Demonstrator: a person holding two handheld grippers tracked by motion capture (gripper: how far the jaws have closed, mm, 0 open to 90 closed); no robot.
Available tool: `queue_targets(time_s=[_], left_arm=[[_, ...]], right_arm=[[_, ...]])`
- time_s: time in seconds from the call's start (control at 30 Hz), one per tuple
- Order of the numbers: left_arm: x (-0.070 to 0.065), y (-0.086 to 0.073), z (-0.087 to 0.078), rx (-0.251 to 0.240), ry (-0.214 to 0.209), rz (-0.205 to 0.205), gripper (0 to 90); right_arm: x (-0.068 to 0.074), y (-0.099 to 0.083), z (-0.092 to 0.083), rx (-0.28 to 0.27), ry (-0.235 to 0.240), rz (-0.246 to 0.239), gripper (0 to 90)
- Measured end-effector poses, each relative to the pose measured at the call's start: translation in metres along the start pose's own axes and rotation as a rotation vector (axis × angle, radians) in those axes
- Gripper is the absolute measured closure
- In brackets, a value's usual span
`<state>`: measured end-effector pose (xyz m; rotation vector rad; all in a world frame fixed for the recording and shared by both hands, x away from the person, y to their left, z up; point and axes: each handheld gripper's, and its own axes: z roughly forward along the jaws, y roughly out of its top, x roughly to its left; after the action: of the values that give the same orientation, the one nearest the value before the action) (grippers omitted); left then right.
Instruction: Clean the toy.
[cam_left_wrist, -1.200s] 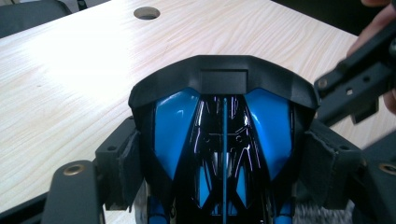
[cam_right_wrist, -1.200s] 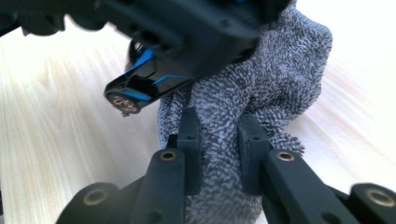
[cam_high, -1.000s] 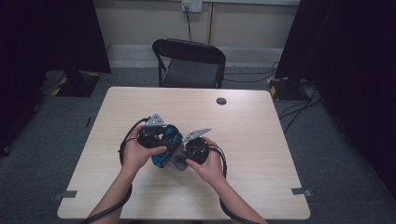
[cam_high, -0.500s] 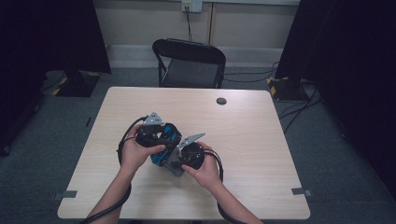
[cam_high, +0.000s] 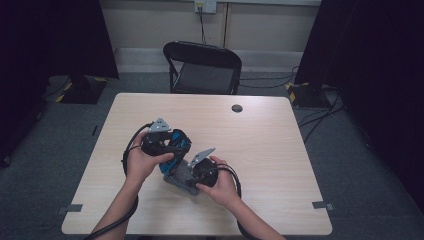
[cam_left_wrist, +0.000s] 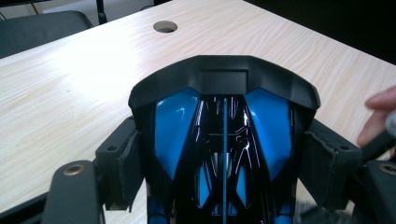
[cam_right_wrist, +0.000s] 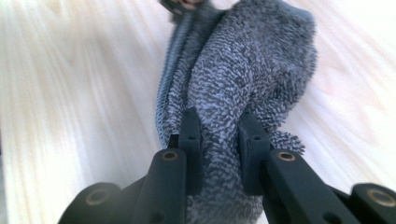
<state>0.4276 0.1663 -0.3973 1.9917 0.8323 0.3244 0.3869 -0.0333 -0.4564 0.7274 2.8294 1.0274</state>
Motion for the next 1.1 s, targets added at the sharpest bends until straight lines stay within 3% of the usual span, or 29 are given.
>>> queue_targets(time_s=[0.23, 0.5, 0.77, 1.1], left_arm=[[-0.002, 0.000, 0.000, 0.007, -0.005, 0.004, 25.4], [-0.006, -0.002, 0.007, 0.032, -0.016, 0.015, 25.4], [-0.009, -0.006, 0.014, 0.055, -0.027, 0.024, 25.4], [-0.015, -0.007, 0.022, 0.078, -0.045, 0.040, 25.4]], right_arm=[[-0.034, -0.011, -0.026, -0.016, -0.094, 0.082, 75.2], [-0.064, -0.005, -0.065, -0.115, -0.171, 0.154, 75.3], [-0.076, 0.009, -0.089, -0.176, -0.208, 0.185, 75.2], [-0.071, 0.024, -0.092, -0.217, -0.181, 0.167, 75.2]])
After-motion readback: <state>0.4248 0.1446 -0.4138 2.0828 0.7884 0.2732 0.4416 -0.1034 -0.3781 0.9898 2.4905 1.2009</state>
